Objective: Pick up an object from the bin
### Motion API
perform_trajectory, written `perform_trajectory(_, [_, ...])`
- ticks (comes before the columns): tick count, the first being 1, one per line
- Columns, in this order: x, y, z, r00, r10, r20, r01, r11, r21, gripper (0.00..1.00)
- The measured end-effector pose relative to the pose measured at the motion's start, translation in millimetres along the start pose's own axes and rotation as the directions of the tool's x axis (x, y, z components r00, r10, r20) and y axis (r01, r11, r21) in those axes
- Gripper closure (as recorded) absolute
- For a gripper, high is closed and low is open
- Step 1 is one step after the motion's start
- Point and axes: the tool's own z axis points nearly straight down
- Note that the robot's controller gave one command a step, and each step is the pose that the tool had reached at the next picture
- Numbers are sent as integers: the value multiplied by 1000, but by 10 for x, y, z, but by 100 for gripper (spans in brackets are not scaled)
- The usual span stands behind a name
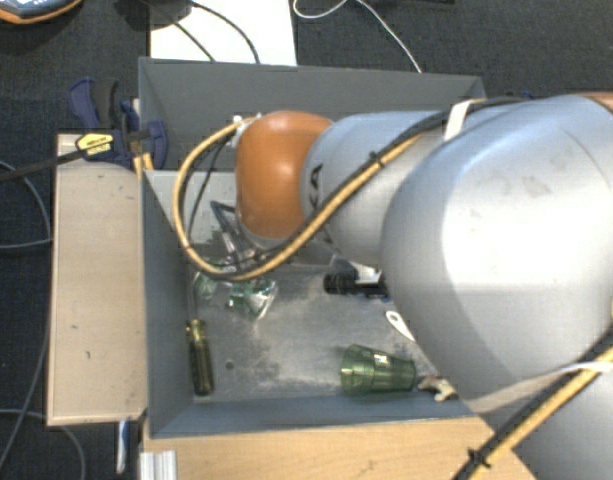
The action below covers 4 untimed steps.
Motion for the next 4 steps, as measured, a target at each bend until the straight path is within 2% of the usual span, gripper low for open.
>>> perform_trajectory(2, [-68, 59, 144, 1000, 31, 7, -31, 1000, -6, 100])
perform_trajectory(3, [-177, -155, 156, 961, 275, 5, -275, 961, -18, 100])
perform_trajectory(4, [-284, -363, 149, 1000, 10, 17, -10, 1000, -20, 100])
